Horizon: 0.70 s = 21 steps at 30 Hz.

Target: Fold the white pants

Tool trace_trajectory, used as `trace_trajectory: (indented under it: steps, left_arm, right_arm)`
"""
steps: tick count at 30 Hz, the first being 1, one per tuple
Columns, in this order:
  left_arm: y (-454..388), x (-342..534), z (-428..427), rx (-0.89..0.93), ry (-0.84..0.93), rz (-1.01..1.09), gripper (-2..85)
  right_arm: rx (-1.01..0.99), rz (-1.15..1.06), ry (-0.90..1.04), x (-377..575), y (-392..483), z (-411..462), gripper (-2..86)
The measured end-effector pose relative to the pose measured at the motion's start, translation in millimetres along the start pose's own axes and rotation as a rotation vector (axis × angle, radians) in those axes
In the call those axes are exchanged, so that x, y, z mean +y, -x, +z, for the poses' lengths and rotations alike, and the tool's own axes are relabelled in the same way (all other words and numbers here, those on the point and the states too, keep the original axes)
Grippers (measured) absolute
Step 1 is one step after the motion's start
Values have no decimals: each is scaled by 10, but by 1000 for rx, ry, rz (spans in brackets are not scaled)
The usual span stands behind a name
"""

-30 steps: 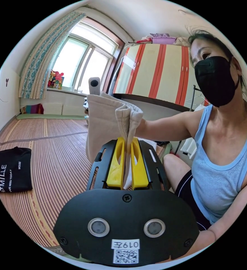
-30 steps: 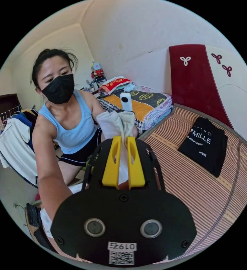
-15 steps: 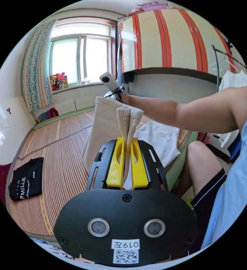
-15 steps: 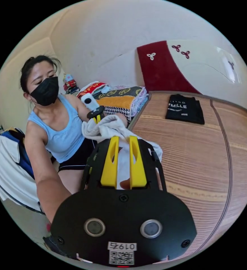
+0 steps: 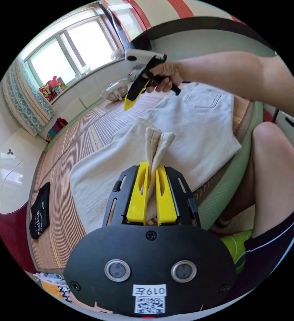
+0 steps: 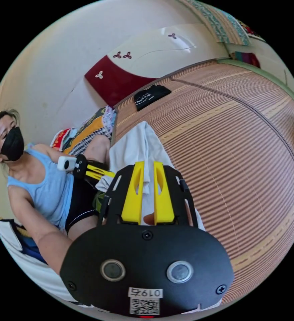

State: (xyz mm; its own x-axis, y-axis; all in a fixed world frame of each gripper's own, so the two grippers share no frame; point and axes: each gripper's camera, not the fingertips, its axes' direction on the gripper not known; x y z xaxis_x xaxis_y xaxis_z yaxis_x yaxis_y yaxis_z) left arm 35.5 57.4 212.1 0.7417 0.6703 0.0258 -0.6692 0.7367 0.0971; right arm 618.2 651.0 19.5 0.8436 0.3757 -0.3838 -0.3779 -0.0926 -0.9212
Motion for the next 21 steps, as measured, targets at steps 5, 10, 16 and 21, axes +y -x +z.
trace_trajectory:
  steps: [5,10,16,21]
  left_arm:
    - [-183,-65,78,-30,-2,-11,30]
    - [-154,-80,-35,37,-24,13,64]
    - [341,108,-601,104,-145,29,59]
    - [1694,231,-599,117,-181,-260,29]
  right_arm:
    - [233,49,-23,345,554,-85,65]
    - [236,231,-88,762,802,-56,107]
    - [75,538,-452,1641,665,-401,83]
    - [67,668,-433,1827,525,-383,102]
